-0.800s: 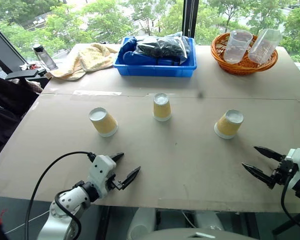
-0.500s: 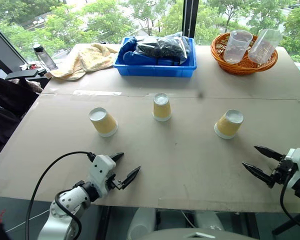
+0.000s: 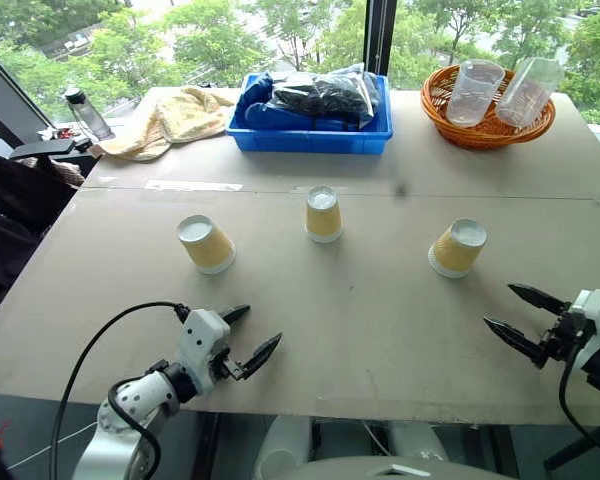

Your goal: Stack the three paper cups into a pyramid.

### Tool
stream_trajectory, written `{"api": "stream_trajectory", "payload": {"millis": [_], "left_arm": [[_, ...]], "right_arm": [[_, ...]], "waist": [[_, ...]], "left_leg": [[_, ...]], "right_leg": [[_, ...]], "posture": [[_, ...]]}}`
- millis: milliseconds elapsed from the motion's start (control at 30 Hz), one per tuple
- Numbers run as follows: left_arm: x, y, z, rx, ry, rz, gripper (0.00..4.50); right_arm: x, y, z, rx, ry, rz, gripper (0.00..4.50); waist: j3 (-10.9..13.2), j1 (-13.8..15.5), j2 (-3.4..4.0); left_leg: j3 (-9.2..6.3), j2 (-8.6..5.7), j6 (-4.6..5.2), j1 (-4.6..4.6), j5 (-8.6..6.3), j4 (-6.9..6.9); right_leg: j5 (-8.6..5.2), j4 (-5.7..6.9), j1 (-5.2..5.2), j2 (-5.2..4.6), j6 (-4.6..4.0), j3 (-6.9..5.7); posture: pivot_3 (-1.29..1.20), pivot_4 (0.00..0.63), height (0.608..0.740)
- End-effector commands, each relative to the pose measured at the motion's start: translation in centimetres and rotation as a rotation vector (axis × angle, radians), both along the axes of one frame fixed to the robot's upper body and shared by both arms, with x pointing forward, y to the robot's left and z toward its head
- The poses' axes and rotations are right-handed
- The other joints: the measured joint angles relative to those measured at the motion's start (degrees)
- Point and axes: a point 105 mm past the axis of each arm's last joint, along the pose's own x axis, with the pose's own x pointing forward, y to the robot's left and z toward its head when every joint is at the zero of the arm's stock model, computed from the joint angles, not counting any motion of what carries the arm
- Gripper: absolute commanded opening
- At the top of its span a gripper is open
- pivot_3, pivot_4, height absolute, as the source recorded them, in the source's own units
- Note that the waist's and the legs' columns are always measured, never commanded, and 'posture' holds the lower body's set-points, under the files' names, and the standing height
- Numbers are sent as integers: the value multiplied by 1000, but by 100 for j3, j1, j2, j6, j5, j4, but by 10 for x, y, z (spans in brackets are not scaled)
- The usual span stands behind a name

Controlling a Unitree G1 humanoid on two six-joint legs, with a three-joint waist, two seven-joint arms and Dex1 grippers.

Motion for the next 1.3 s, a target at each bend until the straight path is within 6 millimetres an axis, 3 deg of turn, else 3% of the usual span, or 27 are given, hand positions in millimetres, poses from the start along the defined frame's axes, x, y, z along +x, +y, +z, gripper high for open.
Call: {"api": "stream_trajectory", "payload": {"millis": [33, 133, 333, 700, 800, 933, 1300], "left_arm": [[6, -13, 47, -11, -126, -163, 4420], [7, -26, 81, -40, -183, -302, 4420], [7, -34, 115, -21, -200, -435, 4420], [9, -38, 128, -11, -209, -445, 4420], [9, -39, 126, -11, -204, -439, 4500], [8, -40, 124, -14, -198, -434, 4500], [6, -28, 126, 16, -183, -415, 4500]], "right_arm": [[22, 15, 25, 26, -76, -22, 4500], [38, 29, 36, 37, -92, -34, 4500], [58, 41, 45, 8, -134, -61, 4500], [72, 45, 50, 22, -165, -64, 4500], [74, 46, 53, 35, -174, -63, 3651], [70, 50, 54, 46, -165, -29, 2037], [16, 92, 39, -33, -17, 268, 2037]], "waist": [[17, -12, -10], [34, -14, -24], [38, -22, -26], [39, -30, -28], [39, -29, -28], [39, -26, -28], [39, -24, -29]], "left_leg": [[0, 0, 0, 0, 0, 1], [-1, 0, -2, -1, 1, 10], [-2, 0, -26, -26, 15, 5], [0, 0, -29, -106, 17, 34], [1, 0, -28, -107, 17, 42], [0, 0, -28, -108, 16, 52], [-5, 0, -26, -111, 15, 68]], "right_leg": [[0, 3, 0, 0, 0, 0], [0, 20, -6, 0, 0, -1], [0, 2, -23, 3, 1, -5], [1, 38, -108, 6, 2, -4], [1, 42, -108, 6, 2, -3], [1, 47, -107, 6, 2, -4], [1, 53, -104, 7, 3, -8]], "posture": [[0, 150, 740], [0, 150, 740], [0, 150, 740], [0, 150, 740], [0, 150, 740], [0, 150, 740], [0, 150, 740]]}}
